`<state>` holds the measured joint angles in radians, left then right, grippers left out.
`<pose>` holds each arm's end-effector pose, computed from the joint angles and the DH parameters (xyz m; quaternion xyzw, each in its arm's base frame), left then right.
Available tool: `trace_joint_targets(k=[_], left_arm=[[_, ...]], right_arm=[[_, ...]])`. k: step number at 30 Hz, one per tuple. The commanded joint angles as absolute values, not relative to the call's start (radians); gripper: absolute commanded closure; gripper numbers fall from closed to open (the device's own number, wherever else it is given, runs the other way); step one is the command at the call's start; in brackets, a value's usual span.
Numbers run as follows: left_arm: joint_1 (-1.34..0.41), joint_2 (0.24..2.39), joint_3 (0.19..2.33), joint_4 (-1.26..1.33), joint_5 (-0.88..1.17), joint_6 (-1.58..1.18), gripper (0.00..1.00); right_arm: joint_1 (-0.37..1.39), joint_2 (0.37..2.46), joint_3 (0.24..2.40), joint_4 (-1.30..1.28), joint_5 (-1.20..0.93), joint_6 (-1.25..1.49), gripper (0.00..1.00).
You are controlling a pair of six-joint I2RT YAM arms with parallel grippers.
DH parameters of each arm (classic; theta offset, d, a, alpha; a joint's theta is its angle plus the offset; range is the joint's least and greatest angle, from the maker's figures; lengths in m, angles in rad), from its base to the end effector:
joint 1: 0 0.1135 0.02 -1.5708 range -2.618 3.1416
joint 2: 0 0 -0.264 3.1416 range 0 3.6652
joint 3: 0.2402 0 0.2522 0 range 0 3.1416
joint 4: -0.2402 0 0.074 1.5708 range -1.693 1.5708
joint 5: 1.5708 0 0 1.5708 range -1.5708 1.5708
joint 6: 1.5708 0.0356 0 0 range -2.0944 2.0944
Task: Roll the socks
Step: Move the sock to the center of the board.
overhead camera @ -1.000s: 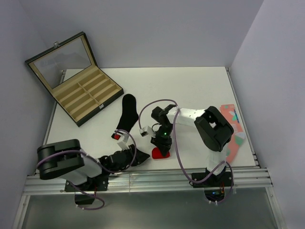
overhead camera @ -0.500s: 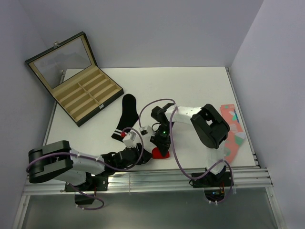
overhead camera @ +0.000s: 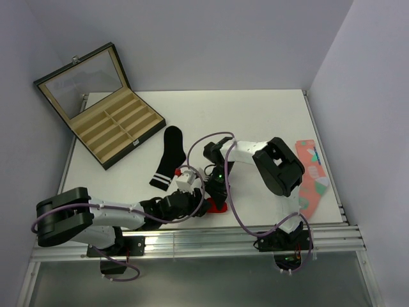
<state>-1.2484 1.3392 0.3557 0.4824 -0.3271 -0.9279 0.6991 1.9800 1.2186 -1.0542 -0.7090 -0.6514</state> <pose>0.0867 -0.2236 0.1480 0.0535 0.8512 -0.3804 0.3575 0.2295 0.2232 0.1321 0.5488 -0.7530 -0.3417 0.1227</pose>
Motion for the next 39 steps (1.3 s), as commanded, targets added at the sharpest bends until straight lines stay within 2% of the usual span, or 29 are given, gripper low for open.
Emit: trace_joint_targets(k=[1,10,24,31,39], left_arm=[[-1.21,1.351,0.406,0.443,-0.255,-0.809,0.5],[-1.098,1.365,0.426,0.394,-0.066,-0.744,0.49],[-1.012,1.413,0.348,0.566,0.146,-0.804,0.48],[-1.012,1.385,0.275,0.618,0.055,-1.013,0.49],[-1.109,1.287,0.342,0.401,-0.11,-1.121,0.48]], right_arm=[[0.699,2.049,1.19,-0.956,-0.511,-0.699,0.79],[0.692,2.048,1.183,-0.968,-0.508,-0.721,0.79],[0.672,2.074,1.187,-0.956,-0.488,-0.704,0.79],[0.664,2.074,1.181,-0.928,-0.48,-0.631,0.8],[0.657,2.111,1.2,-0.882,-0.471,-0.505,0.8]])
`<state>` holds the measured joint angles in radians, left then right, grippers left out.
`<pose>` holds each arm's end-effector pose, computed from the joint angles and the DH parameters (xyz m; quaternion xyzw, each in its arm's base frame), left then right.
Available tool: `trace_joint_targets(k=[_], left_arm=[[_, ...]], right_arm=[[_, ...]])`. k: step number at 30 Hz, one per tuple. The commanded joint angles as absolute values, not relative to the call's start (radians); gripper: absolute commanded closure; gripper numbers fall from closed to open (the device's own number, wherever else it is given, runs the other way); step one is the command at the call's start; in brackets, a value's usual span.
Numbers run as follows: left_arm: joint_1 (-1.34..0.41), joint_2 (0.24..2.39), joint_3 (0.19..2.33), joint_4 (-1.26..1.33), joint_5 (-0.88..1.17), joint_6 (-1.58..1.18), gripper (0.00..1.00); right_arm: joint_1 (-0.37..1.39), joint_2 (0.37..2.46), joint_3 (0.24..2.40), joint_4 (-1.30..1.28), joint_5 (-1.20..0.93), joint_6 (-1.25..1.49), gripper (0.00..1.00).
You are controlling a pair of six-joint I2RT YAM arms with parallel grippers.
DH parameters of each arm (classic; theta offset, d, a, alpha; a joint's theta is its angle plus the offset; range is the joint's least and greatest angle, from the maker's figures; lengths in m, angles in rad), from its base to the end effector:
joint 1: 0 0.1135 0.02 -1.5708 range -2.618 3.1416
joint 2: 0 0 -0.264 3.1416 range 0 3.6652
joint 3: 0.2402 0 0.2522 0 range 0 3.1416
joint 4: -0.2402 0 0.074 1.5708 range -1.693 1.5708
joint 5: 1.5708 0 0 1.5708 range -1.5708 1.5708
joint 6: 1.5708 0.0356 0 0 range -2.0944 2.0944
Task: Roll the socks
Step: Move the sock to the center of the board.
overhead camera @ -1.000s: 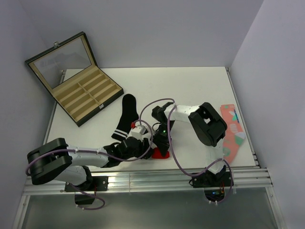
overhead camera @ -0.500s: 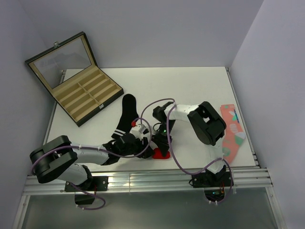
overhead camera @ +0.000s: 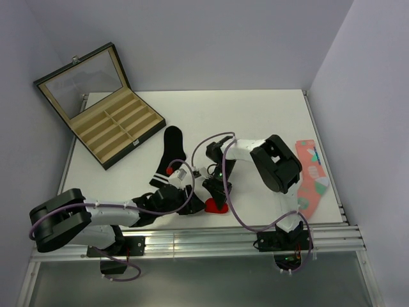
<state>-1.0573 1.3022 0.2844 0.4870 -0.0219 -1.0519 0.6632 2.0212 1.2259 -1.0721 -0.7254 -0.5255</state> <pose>0.1108 -0.1949 0.1356 -0.0031 0.8678 -0.4274 0.2535 0.2375 0.2155 0.1220 0.4744 -0.7955 -0.3406 0.1620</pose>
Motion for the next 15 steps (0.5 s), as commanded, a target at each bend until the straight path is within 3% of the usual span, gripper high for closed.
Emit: trace_joint_targets(k=[1,15], left_arm=[[-1.12,1.295,0.359,0.394,-0.132,-1.156,0.48],[-1.255,1.365,0.347,0.396,-0.323,-1.475,0.48]], right_arm=[[0.655,2.115,1.206,-0.877,-0.475,-0.491,0.8],[0.597,2.158,1.236,-0.845,-0.581,-0.318,0.81]])
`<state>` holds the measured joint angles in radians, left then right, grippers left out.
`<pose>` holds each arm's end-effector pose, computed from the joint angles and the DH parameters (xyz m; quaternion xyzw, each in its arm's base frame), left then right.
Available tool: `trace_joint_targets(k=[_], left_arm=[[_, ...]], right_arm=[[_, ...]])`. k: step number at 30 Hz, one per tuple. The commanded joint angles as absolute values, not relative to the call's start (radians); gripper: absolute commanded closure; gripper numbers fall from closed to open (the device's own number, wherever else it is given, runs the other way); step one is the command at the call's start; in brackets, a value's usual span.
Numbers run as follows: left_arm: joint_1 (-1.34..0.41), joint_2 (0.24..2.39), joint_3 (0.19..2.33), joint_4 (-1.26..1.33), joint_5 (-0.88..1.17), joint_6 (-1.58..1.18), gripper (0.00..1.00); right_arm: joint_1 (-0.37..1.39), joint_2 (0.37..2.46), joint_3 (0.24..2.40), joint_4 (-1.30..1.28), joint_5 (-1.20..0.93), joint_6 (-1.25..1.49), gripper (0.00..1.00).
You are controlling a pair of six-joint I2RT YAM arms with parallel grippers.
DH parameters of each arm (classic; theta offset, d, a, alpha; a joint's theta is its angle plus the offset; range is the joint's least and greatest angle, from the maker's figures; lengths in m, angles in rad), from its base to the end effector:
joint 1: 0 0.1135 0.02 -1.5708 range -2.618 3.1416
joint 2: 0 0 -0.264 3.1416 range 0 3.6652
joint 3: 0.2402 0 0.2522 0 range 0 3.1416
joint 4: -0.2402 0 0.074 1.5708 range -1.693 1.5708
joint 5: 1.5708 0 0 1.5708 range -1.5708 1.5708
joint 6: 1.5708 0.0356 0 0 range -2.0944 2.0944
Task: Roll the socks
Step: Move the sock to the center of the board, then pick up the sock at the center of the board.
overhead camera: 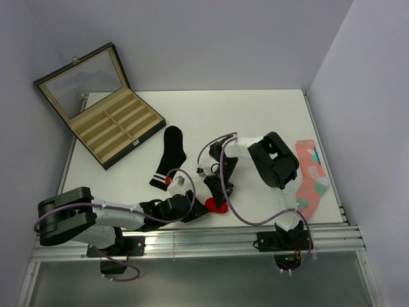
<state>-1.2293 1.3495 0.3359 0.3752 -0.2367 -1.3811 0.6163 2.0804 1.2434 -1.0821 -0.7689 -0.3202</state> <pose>0.0848 -0.2137 0.1302 -0.1202 0.8805 -0.4030 0.2189 0.2496 0.2071 0.1086 0.3541 -0.8440 -0.3416 0.2134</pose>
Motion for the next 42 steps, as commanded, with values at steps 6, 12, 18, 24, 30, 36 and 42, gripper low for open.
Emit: trace_joint_targets(k=[6,12,18,24,30,36,42], left_arm=[[-1.278,1.443,0.411,0.414,-0.385,-1.564,0.49],[-1.302,1.54,0.448,0.445,-0.437,-1.687,0.5],[-1.356,1.595,0.463,0.428,-0.528,-1.865,0.5],[-1.39,1.62,0.537,0.318,-0.6,-1.95,0.51],[-1.401,1.605,0.502,0.322,-0.687,-2.029,0.51],[-1.378,1.563,0.448,0.37,-0.719,-2.017,0.52],[-1.347,1.531,0.396,0.406,-0.741,-2.011,0.52]], right_arm=[[0.581,2.151,1.233,-0.83,-0.635,-0.262,0.81],[0.568,2.123,1.216,-0.819,-0.65,-0.242,0.81],[0.542,2.135,1.216,-0.839,-0.701,-0.242,0.82],[0.517,2.134,1.226,-0.882,-0.834,-0.239,0.82],[0.512,2.109,1.229,-0.922,-0.94,-0.252,0.82],[0.511,2.077,1.223,-0.963,-0.973,-0.293,0.82],[0.511,2.069,1.21,-0.994,-0.994,-0.318,0.82]])
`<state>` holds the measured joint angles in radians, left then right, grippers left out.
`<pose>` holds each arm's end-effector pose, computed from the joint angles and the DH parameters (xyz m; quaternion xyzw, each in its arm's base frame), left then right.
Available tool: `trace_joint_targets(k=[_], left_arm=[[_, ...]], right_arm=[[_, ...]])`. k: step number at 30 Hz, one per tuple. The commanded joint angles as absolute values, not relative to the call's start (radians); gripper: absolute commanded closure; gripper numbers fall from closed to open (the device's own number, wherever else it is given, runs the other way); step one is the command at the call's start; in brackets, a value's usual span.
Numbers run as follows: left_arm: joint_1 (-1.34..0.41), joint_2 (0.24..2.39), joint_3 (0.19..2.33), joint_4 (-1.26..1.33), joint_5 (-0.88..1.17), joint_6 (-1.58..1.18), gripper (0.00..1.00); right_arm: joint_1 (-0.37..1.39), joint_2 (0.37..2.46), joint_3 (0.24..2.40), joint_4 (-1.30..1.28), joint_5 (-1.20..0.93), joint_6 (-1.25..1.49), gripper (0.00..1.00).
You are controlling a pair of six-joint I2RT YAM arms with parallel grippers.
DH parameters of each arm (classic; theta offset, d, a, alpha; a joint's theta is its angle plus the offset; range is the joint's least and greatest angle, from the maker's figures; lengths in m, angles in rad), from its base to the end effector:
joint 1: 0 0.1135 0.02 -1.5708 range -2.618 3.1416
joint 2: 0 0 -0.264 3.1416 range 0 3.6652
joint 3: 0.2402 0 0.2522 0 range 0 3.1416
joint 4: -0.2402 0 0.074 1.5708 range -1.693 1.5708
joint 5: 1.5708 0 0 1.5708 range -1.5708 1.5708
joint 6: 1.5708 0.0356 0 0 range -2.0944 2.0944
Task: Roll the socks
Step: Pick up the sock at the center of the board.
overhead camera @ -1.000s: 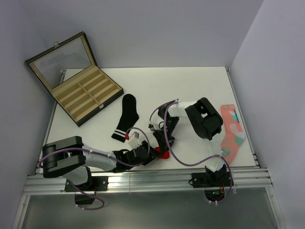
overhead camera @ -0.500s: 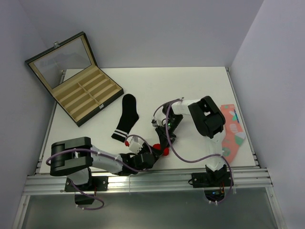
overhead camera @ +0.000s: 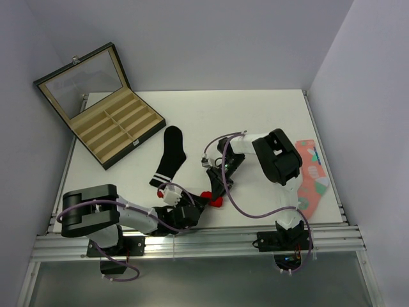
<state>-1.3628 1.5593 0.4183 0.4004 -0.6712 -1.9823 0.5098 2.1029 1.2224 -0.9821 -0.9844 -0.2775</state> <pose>0.0730 -0.2388 0.1111 -0.3899 0.7824 -0.4094 0.2611 0.2729 0.1865 0.1006 0.2710 -0.8316 -0.4495 0.1814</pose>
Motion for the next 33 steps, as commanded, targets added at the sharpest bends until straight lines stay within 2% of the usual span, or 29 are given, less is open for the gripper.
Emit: trace_joint_targets(k=[1,6,17,33], left_arm=[[-1.342,1.529,0.391,0.42,-0.744,-2.008,0.52],[-1.316,1.574,0.409,0.477,-0.697,-1.956,0.52],[-1.338,1.723,0.471,0.561,-0.653,-2.033,0.52],[-1.35,1.732,0.477,0.565,-0.647,-2.046,0.5]], right_arm=[[0.511,2.066,1.209,-0.994,-1.0,-0.318,0.82],[0.511,2.068,1.203,-0.991,-1.017,-0.304,0.82],[0.511,2.057,1.193,-0.991,-1.109,-0.304,0.83],[0.515,2.1,1.263,-1.233,-1.292,-0.577,0.84]])
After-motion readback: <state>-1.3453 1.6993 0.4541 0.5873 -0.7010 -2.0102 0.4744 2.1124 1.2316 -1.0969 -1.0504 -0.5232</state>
